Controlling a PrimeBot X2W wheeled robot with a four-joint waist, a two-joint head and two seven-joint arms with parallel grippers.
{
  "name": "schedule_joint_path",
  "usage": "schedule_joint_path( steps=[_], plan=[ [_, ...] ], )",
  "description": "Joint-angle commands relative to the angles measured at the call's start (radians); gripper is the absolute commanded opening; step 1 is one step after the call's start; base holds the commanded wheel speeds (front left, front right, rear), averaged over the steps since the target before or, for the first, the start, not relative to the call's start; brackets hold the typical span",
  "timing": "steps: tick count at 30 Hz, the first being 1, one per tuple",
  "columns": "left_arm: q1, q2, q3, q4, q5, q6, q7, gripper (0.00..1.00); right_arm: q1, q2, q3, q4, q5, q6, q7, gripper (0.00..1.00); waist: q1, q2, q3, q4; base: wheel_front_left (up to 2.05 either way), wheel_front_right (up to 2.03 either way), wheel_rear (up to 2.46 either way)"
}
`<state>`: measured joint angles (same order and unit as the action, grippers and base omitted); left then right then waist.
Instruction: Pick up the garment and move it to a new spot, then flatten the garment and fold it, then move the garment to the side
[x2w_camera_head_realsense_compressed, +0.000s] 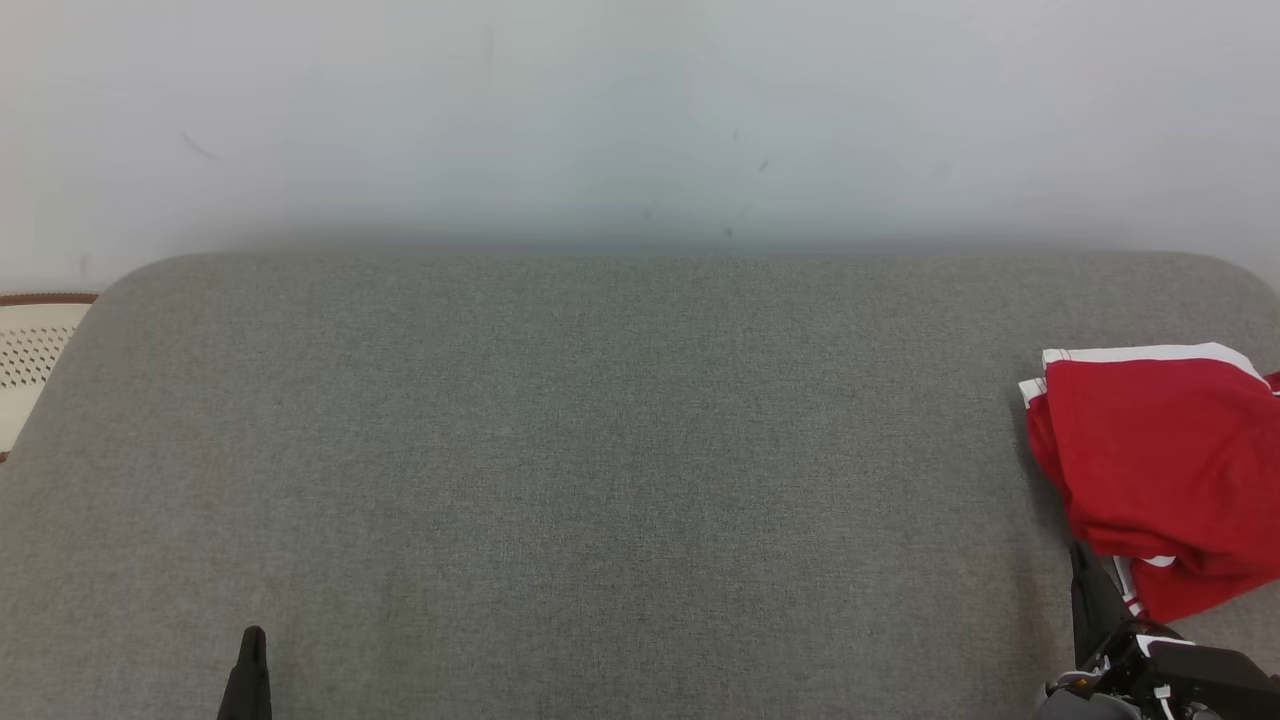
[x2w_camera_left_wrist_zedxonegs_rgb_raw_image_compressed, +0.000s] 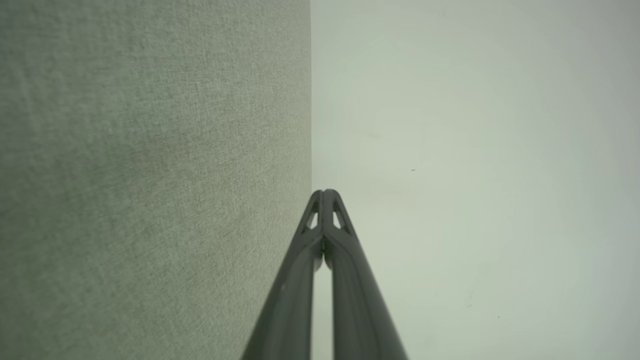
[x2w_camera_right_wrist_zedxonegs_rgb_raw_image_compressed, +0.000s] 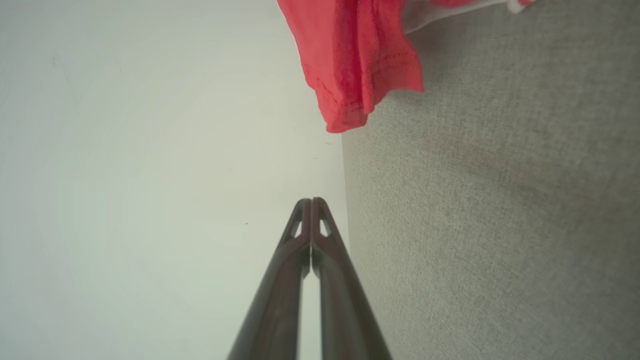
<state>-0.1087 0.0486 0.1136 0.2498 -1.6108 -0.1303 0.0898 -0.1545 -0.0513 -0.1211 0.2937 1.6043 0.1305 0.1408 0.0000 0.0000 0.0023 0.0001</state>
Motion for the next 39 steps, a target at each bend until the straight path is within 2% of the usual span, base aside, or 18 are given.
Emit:
schedule_joint_path(
  steps=[1,39],
  plan=[
    [-0.009,0.003,0.002,-0.002,-0.003,-0.002,0.004,0.00,-0.006,0.003,-0.001,-0.002,0.004,0.000,0.001,0.00,0.0000,0.0000,0.000,0.000,0.00,0.00,0.00],
    [-0.008,0.003,0.002,-0.003,-0.003,-0.002,0.004,0.00,-0.006,0.002,0.000,-0.002,0.004,0.000,0.000,0.00,0.0000,0.0000,0.000,0.000,0.00,0.00,0.00]
  ],
)
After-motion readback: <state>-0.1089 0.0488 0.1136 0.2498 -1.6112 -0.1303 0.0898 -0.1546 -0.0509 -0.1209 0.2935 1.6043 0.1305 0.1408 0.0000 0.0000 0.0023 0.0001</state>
